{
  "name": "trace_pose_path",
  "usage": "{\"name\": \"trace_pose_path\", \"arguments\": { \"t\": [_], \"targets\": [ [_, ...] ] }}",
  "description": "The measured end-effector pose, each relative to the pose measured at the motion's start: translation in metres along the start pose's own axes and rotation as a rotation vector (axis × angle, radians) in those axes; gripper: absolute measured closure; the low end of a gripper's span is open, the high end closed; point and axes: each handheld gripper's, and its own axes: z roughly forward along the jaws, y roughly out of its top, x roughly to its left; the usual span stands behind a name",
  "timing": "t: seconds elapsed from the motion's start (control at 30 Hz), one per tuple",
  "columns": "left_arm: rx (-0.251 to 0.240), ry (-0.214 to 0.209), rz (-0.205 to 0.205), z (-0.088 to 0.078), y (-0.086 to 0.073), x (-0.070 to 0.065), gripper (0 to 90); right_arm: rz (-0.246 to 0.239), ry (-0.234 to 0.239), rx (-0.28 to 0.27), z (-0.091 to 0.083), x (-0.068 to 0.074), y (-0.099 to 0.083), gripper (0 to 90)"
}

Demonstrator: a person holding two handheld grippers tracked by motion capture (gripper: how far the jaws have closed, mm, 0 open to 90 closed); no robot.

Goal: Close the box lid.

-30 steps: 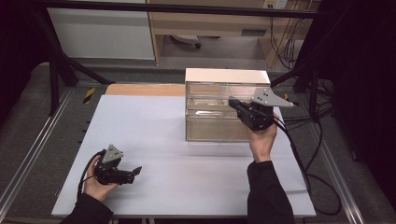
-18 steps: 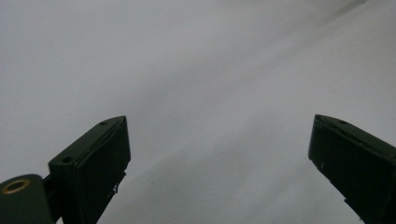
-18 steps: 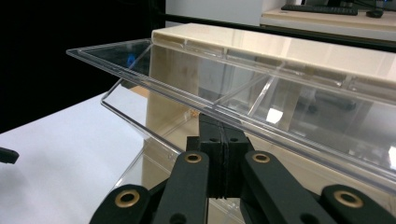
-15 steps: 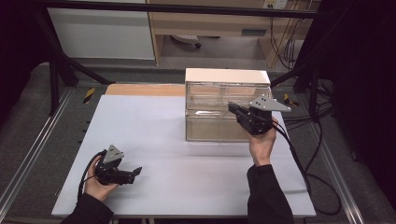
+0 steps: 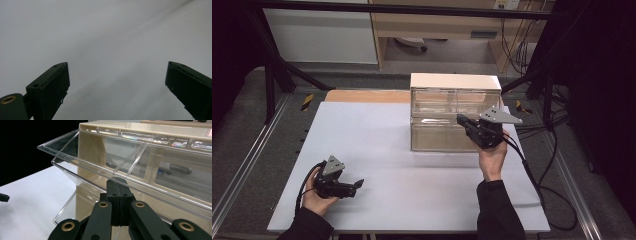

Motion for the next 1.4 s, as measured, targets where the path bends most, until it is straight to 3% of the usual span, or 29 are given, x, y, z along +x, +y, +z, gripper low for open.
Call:
{"name": "trace_pose_path", "arguments": {
  "t": [0.67,0.93,1.4],
  "targets": [
    [-0.002,0.000,-0.002,0.000,-0.001,0.000,5.4,0.008,0.008,0.035,0.001,0.000,-0.017,90.0],
    [-0.003,-0.003,-0.004,0.000,-0.001,0.000,5.4,-0.006,0.022,0.042,-0.008,0.003,-0.019,87.3],
    [0.001,-0.005,-0.001,0.000,-0.001,-0.001,5.4,0.010,0.064,0.132,-0.028,-0.001,-0.053,40.7]
  ]
}}
